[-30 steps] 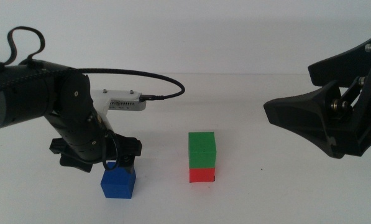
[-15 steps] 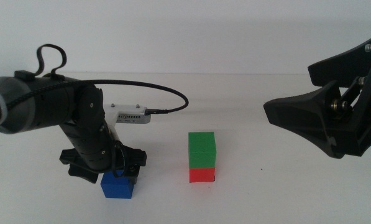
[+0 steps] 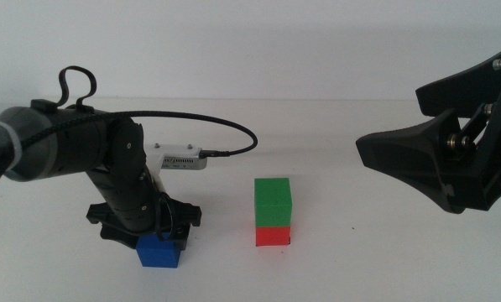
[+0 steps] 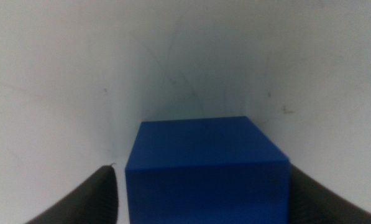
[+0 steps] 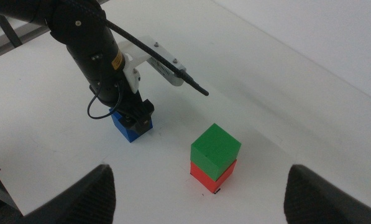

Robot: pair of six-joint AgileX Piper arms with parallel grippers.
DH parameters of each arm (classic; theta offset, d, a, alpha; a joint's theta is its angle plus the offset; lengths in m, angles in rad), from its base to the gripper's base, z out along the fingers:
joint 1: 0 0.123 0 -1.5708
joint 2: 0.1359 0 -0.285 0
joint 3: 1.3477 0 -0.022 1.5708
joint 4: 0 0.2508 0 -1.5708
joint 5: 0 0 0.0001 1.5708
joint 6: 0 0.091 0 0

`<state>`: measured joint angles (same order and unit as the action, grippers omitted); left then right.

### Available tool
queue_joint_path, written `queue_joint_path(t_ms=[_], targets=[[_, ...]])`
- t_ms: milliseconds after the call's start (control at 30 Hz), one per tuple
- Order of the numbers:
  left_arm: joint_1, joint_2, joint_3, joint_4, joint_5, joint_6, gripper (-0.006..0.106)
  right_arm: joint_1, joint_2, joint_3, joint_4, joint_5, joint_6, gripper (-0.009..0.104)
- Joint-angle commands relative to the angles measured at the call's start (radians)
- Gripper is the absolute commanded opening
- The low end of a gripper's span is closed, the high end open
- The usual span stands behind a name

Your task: Stack red cubes first, then green, then blue cubes in a specific spot.

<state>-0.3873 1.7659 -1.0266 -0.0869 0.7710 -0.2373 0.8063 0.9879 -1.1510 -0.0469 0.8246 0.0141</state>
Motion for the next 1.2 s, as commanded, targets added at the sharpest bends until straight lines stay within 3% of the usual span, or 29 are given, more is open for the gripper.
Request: queue_joint_path(t_ms=[0,267,400,533,700,900,1167], targets=[[-0.002,0.014,-0.003,-0.007,0.002,0.001,0.076,0.001,-0.005,0.003,-0.003,-0.013,-0.006,0.093],[-0.002,0.01,-0.009,-0.016,0.013,0.026,0.047,0.001,-0.005,0.003,-0.003,-0.013,-0.006,0.093],[-0.002,-0.071,-0.065,0.029,0.135,-0.043,0.027,0.001,-0.005,0.003,-0.003,-0.013,-0.006,0.093],[-0.02,-0.158,-0.189,0.01,0.253,-0.091,0.014,0.001,-0.005,0.003,-0.003,-0.013,-0.006,0.093],[-0.161,-0.118,-0.442,0.118,0.45,-0.265,0.013,0.001,-0.005,0.003,-0.003,-0.013,-0.006,0.093],[-0.336,-0.044,-0.651,0.2,0.45,-0.462,0.013,0.001,-0.005,0.003,-0.003,-0.013,-0.006,0.093],[-0.392,-0.006,-0.656,0.184,0.45,-0.636,0.013,0.001,-0.005,0.003,-0.003,-0.013,-0.006,0.093]])
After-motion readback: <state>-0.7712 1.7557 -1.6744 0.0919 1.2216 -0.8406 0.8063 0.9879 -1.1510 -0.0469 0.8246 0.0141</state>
